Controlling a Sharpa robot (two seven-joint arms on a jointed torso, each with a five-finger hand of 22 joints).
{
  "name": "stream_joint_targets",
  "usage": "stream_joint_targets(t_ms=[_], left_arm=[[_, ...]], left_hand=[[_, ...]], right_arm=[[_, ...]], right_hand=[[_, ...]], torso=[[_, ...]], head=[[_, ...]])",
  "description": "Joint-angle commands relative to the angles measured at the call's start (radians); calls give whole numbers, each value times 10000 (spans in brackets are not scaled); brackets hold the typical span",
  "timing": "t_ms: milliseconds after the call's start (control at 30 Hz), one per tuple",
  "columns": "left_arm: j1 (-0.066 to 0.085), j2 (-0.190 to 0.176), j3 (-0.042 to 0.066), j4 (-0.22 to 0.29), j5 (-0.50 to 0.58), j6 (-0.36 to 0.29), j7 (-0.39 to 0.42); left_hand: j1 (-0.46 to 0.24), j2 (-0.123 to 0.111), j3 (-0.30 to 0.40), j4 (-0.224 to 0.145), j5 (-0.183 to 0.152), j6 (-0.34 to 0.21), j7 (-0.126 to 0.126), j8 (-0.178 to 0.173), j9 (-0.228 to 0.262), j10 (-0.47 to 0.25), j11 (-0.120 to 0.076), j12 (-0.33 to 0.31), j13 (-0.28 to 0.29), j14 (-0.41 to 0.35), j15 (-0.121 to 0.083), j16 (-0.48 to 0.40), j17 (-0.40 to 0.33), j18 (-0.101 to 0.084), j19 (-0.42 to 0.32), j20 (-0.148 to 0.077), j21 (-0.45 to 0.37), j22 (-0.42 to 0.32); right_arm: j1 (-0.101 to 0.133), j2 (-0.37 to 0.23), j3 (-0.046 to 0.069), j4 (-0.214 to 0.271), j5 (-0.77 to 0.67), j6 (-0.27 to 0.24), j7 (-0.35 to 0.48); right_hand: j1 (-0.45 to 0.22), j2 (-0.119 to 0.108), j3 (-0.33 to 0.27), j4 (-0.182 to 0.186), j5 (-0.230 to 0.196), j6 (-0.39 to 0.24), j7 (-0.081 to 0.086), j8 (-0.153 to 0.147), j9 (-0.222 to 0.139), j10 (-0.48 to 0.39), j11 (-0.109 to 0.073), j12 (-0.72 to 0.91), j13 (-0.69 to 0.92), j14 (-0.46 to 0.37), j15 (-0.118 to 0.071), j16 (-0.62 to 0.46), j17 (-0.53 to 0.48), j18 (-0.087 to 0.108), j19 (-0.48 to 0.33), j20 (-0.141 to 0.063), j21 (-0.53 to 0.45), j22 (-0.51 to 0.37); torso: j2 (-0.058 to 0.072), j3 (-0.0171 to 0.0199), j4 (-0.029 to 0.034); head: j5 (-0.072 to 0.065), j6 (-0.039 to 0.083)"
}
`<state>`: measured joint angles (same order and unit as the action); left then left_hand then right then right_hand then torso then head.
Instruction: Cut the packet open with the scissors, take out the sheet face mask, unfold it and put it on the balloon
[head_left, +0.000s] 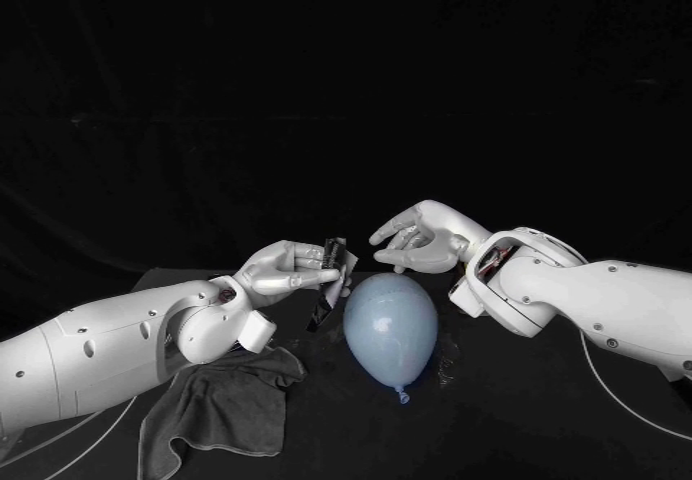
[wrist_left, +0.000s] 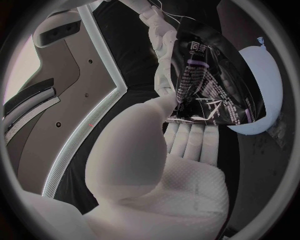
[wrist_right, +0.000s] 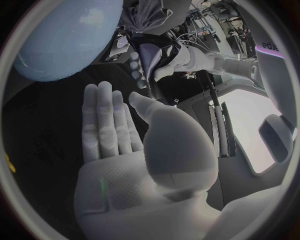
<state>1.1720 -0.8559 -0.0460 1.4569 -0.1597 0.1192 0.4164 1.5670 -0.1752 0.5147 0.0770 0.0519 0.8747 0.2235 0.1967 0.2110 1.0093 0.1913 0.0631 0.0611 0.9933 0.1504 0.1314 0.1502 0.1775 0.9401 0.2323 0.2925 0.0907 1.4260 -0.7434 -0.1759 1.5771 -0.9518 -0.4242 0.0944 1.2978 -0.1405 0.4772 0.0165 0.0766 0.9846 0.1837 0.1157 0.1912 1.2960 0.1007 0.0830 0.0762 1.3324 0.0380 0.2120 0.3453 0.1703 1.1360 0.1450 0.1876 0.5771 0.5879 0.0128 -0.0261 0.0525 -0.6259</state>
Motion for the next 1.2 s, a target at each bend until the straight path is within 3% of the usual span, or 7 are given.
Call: stream_joint_targets(t_ms=[33, 300, 533, 767, 867, 1200], left_arm=[[2, 16, 10, 102, 413, 473, 93], [-1, 42, 9, 117, 449, 423, 98], [-2, 58, 8, 103, 451, 338, 101], [-1, 57, 7, 62, 435, 261, 90], [-1, 52, 7, 44, 431, 237, 88], [-1, 76, 6, 121, 383, 253, 45]], left_hand=[[-75, 2, -60, -1, -20, -80, 130, -37, -9, -81, -13, -36, 0, -83, -20, -37, -17, 39, 50, 23, -21, -13], [-71, 23, -60, -8, -19, -84, 132, -41, -9, -90, -11, -32, 2, -79, -22, -39, -15, 44, 60, 22, -22, -17], [-65, 43, -62, -20, -19, -82, 135, -41, -7, -95, -12, -27, 4, -71, -25, -40, -13, 48, 75, 19, -22, -22], [-59, 58, -61, -29, -19, -75, 137, -38, -4, -93, -13, -22, 6, -65, -29, -41, -12, 51, 83, 17, -22, -25], [-59, 58, -61, -29, -19, -75, 137, -38, -4, -93, -13, -22, 6, -65, -29, -41, -12, 51, 83, 17, -22, -25], [-52, 75, -65, -45, -20, -61, 140, -32, 0, -87, -14, -16, 9, -54, -33, -41, -9, 53, 98, 13, -21, -30]], right_arm=[[9, 50, 9, 76, -626, 360, -468], [8, 0, 9, 407, -171, 472, -476], [6, 28, 8, 573, 186, 539, -439], [4, -92, 8, 720, 443, 600, -286], [4, -73, 8, 711, 551, 523, -215], [1, 249, 7, 494, 615, 395, -227]], right_hand=[[-233, -51, -43, 198, -74, 57, 26, -13, -20, -39, 57, -72, 8, -90, 64, 66, 41, 80, -90, 36, -22, -49], [-805, -247, -414, 931, -144, 181, -73, 46, -9, 224, -17, 31, 176, -13, 16, 475, 345, 122, 11, 61, -11, -179], [-671, -275, -842, 1556, -192, 372, -237, 162, 49, 723, -194, 376, 754, -339, -113, 1378, 992, 112, 332, -76, 270, -133], [-273, -296, -1094, 1757, -130, 526, -347, 297, 123, 984, -322, 967, 1549, -981, -154, 1785, 1316, 88, 457, -158, 725, 202], [-83, -290, -1215, 1830, -129, 533, -373, 335, 144, 953, -357, 1390, 2091, -1225, -165, 1976, 1436, 77, 424, -183, 1028, 479], [489, 106, -1274, 1992, -262, 769, -497, 579, 248, 462, -477, 2812, 3863, -1479, -245, 2513, 1606, 86, 52, -251, 2063, 1512]], torso=[[2, 0, -9], [-8, 0, -3], [-3, -8, 6], [-1, -16, 2], [-4, -2, -6], [-3, -9, 2]], head=[[-47, -12], [-88, -42], [-107, -32], [-95, -43], [-89, -46], [-96, -55]])
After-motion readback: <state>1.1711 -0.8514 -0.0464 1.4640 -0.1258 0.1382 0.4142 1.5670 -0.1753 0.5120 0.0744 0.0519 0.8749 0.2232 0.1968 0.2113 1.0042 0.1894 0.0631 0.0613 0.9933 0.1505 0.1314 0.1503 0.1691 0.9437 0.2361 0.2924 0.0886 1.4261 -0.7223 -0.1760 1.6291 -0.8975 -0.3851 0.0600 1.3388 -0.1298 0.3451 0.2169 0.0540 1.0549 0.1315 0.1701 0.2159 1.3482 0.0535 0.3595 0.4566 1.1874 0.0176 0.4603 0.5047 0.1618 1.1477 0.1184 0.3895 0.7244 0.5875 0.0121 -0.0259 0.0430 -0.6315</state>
